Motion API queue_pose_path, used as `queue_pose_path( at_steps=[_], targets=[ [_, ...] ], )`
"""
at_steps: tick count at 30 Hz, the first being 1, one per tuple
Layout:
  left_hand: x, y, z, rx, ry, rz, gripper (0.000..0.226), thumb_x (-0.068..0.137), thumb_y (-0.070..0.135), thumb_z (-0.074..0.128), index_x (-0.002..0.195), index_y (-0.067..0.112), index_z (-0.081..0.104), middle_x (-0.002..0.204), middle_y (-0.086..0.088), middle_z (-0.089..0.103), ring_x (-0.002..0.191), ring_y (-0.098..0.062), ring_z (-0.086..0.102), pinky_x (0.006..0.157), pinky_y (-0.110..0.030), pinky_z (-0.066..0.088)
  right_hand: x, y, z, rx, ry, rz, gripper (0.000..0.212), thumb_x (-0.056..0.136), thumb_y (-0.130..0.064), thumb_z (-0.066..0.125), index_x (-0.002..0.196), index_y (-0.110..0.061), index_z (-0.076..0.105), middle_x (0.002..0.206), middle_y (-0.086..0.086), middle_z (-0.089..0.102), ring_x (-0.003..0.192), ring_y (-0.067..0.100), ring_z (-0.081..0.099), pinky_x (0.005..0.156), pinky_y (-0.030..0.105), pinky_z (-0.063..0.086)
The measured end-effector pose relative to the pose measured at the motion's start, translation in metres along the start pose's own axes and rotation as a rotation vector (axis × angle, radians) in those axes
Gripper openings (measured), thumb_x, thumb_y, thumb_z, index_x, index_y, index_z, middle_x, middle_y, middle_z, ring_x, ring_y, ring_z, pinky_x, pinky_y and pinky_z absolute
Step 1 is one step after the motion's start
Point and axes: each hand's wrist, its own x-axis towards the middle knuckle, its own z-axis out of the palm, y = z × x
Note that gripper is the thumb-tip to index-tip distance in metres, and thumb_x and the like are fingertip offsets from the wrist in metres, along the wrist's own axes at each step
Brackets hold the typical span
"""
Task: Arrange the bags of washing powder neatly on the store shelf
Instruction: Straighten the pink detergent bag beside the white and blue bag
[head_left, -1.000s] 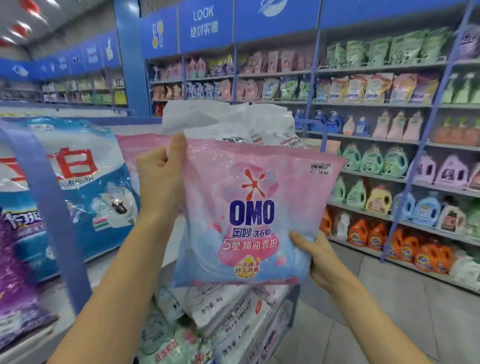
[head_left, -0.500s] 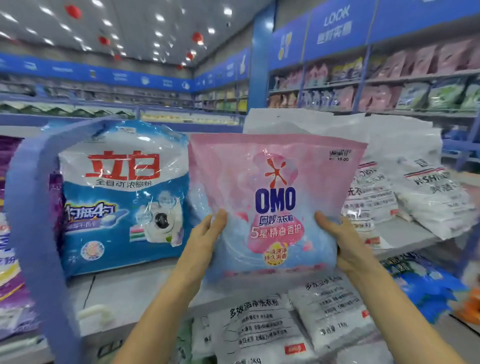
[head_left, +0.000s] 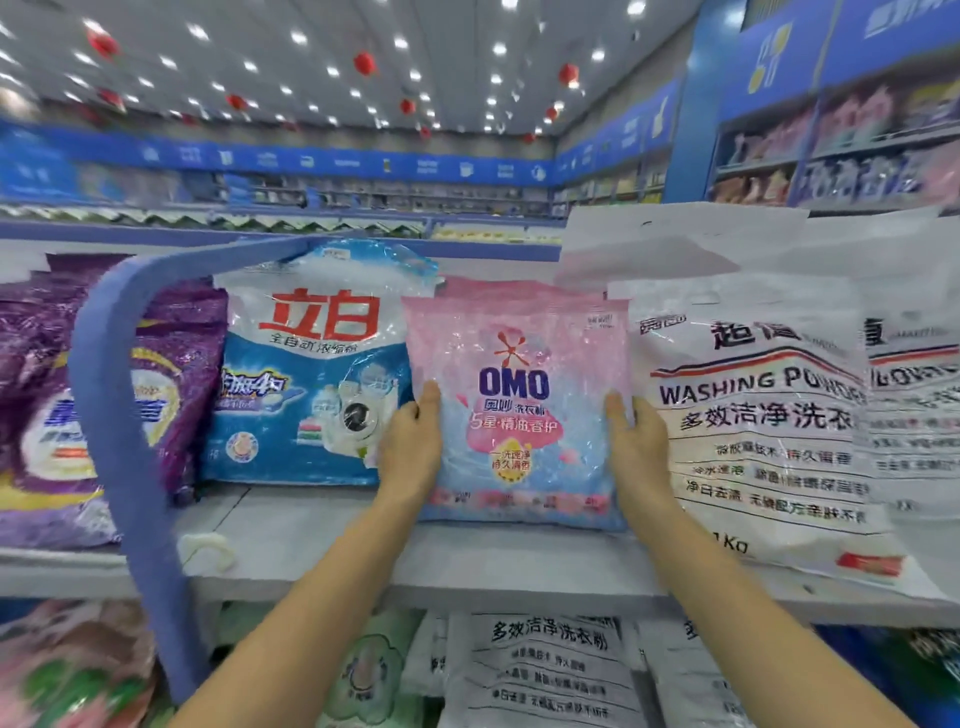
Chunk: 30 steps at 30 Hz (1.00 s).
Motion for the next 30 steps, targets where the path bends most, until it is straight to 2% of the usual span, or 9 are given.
queue_pose_path(
  at_steps=[5,7,10,13,16,19,22,25,30],
  targets=[
    [0.002,-0.009,0.008,0.001,0.262,0.064,0.044,0.096,0.05,0.031,0.085,0.01,0.046,0.071,0.005,0.041,0.073,-0.02,0.043,0.068,-0.033,0.031,0.0,0.0,0.017,-0.092,0.036,-0.138,0.022,0.098,-0.022,0.044,0.102,-0.004,0.054,0.094,0.019,0.063,0.087,0.039,0.056,0.071,0.031,0.045],
    [0.002,-0.008,0.011,0.019,0.29,0.076,0.044,0.097,0.048,0.03,0.087,0.008,0.047,0.072,0.005,0.04,0.075,-0.02,0.043,0.07,-0.032,0.031,0.004,0.001,0.019,-0.118,0.049,-0.176,0.016,0.098,-0.022,0.044,0.094,-0.008,0.051,0.077,0.004,0.058,0.07,0.031,0.051,0.054,0.015,0.04],
    [0.001,-0.01,0.012,0.004,0.287,0.092,0.046,0.096,0.049,0.029,0.09,0.007,0.047,0.077,0.002,0.044,0.077,-0.019,0.044,0.072,-0.032,0.033,0.006,0.003,0.018,-0.13,0.059,-0.19,0.015,0.097,-0.019,0.045,0.105,-0.007,0.046,0.079,-0.006,0.053,0.066,0.012,0.051,0.052,0.003,0.036],
    [-0.002,-0.01,0.008,-0.154,0.265,0.19,0.034,0.096,0.045,0.033,0.101,0.013,0.044,0.089,0.0,0.052,0.081,-0.016,0.051,0.078,-0.035,0.044,0.009,0.003,0.01,-0.079,0.068,-0.222,0.026,0.096,-0.019,0.046,0.118,-0.007,0.038,0.093,-0.001,0.054,0.083,0.023,0.059,0.064,0.013,0.042],
    [-0.003,-0.006,-0.004,-0.18,0.261,0.362,0.032,0.098,0.034,0.04,0.122,0.014,0.039,0.106,0.012,0.049,0.095,-0.002,0.049,0.084,-0.015,0.039,0.006,-0.004,0.0,-0.085,0.098,-0.361,0.029,0.095,-0.023,0.044,0.119,-0.009,0.039,0.102,-0.001,0.049,0.096,0.022,0.052,0.082,0.026,0.044],
    [-0.005,-0.019,-0.015,0.058,0.207,0.626,0.054,0.092,0.05,0.04,0.131,0.013,0.033,0.129,0.001,0.04,0.116,0.0,0.034,0.098,-0.004,0.024,-0.009,-0.004,-0.006,-0.335,0.021,-0.739,0.034,0.091,-0.028,0.04,0.12,-0.009,0.041,0.113,-0.001,0.045,0.106,0.015,0.043,0.095,0.024,0.034],
    [-0.009,-0.044,-0.023,0.525,0.01,0.872,0.076,0.087,0.067,0.029,0.143,0.016,0.021,0.151,-0.007,0.022,0.14,-0.015,0.016,0.115,-0.028,0.012,-0.013,0.008,-0.003,-0.744,-0.184,-0.977,0.043,0.093,-0.043,0.035,0.127,-0.016,0.038,0.133,0.006,0.039,0.121,0.022,0.037,0.106,0.036,0.026],
    [-0.002,-0.055,-0.025,0.845,-0.035,0.881,0.086,0.086,0.075,0.015,0.15,0.018,0.001,0.157,-0.009,0.003,0.145,-0.023,-0.001,0.115,-0.04,0.001,-0.007,0.024,-0.005,-1.0,-0.29,-0.907,0.065,0.092,-0.062,0.017,0.142,-0.02,0.024,0.15,0.011,0.024,0.138,0.025,0.018,0.111,0.045,0.012],
    [0.007,-0.054,-0.023,0.913,-0.086,0.803,0.086,0.082,0.079,0.007,0.146,0.028,-0.017,0.157,-0.008,0.0,0.144,-0.021,-0.006,0.114,-0.04,-0.004,0.003,0.033,-0.004,-1.135,-0.341,-0.762,0.077,0.087,-0.071,0.005,0.146,-0.024,0.002,0.155,0.012,0.011,0.142,0.021,0.004,0.113,0.042,0.0]
  ],
)
